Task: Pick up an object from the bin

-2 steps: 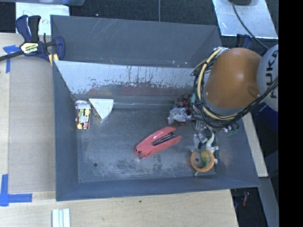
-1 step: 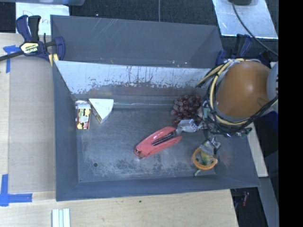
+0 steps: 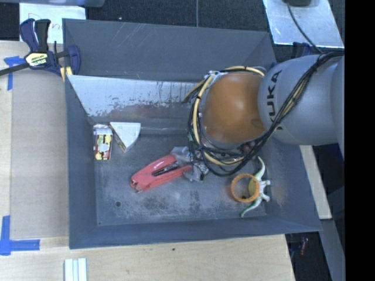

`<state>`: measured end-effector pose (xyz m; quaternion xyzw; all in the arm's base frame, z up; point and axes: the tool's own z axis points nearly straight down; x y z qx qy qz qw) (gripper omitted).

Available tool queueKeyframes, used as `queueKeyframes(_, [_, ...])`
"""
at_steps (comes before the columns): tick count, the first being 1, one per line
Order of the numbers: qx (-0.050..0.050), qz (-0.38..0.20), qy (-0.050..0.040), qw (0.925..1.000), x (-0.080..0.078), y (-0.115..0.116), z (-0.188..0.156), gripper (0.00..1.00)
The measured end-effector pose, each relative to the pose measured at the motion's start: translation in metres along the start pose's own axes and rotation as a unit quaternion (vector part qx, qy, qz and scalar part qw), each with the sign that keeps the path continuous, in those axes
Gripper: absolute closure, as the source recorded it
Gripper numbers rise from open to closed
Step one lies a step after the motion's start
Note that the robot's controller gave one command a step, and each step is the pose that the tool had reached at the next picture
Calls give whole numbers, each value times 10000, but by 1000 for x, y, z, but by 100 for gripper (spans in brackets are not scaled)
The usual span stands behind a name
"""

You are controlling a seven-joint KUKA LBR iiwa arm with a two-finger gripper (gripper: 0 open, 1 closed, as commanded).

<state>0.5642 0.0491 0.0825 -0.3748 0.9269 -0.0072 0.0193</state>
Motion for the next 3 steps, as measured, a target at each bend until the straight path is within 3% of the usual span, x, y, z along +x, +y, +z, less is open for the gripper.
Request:
queueKeyframes(1, [-7, 19, -8, 10000, 1, -1, 0, 100])
queueKeyframes(3, [-66, 24, 41, 10000, 2, 2, -68, 100])
